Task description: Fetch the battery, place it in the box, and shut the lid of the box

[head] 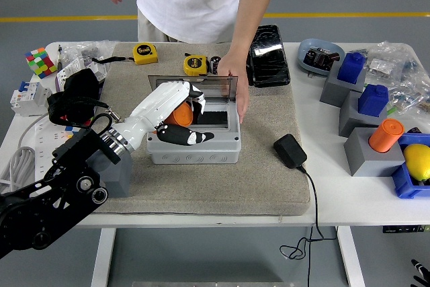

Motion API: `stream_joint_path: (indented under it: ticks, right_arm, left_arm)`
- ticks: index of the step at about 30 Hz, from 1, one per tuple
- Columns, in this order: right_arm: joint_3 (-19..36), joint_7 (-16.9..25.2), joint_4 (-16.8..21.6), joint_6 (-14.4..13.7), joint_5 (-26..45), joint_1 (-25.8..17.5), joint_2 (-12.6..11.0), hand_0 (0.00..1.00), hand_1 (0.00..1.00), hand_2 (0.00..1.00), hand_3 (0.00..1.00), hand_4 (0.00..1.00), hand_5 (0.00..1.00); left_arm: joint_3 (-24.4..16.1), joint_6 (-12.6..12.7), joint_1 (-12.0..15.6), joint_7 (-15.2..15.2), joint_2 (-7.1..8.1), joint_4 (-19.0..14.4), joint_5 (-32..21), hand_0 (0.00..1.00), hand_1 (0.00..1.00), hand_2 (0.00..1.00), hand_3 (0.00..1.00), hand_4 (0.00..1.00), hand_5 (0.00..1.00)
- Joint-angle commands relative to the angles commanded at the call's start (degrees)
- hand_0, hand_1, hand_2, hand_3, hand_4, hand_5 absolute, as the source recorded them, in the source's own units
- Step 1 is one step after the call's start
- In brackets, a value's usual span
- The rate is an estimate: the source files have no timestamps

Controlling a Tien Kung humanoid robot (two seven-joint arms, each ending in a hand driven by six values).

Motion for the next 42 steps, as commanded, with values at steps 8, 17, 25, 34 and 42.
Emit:
stream_joint_path:
  ticks: [8, 17, 25, 34, 42]
  right_arm:
    - [-0.4, 0.2, 0.1, -0.3, 0.4, 0.1, 0.3, 0.66, 0.665, 0.67, 0.549, 0.956, 0.456]
    - [-0.8, 0.1, 0.0, -0.3, 0.6, -0.1, 0.3, 0.661, 0.665, 0.669, 0.548, 0.955, 0.46]
    - [-1.4, 0.3, 0.2, -0.4, 0.7, 0.0, 0.4, 0.66, 0.664, 0.669, 0.548, 0.954, 0.461]
    - [-1.5, 0.0, 0.1, -0.2, 0.7, -0.1, 0.3, 0.661, 0.663, 0.669, 0.548, 0.953, 0.462]
    - [-2.1, 0.2, 0.3, -0.4, 0.7, 0.1, 0.4, 0.66, 0.664, 0.669, 0.548, 0.953, 0.462]
  left_arm:
    - [4.7, -0.2, -5.5, 1.9, -2.94, 6.4, 0.7, 0.057, 0.056, 0.175, 0.335, 0.962, 0.002]
    - [6.8, 1.3, -8.5, 3.2, -5.41, 11.4, 2.3, 0.07, 0.074, 0.193, 0.402, 0.998, 0.052]
    - [8.1, 2.8, -10.0, 2.1, -6.82, 14.4, 1.9, 0.091, 0.096, 0.211, 0.478, 0.998, 0.092]
    - [8.5, 4.9, -9.8, 0.6, -7.03, 15.8, 3.0, 0.225, 0.392, 0.506, 0.632, 0.998, 0.154]
    - [8.7, 5.1, -9.5, 1.0, -6.35, 16.4, 3.0, 0.188, 0.285, 0.473, 0.649, 0.998, 0.163]
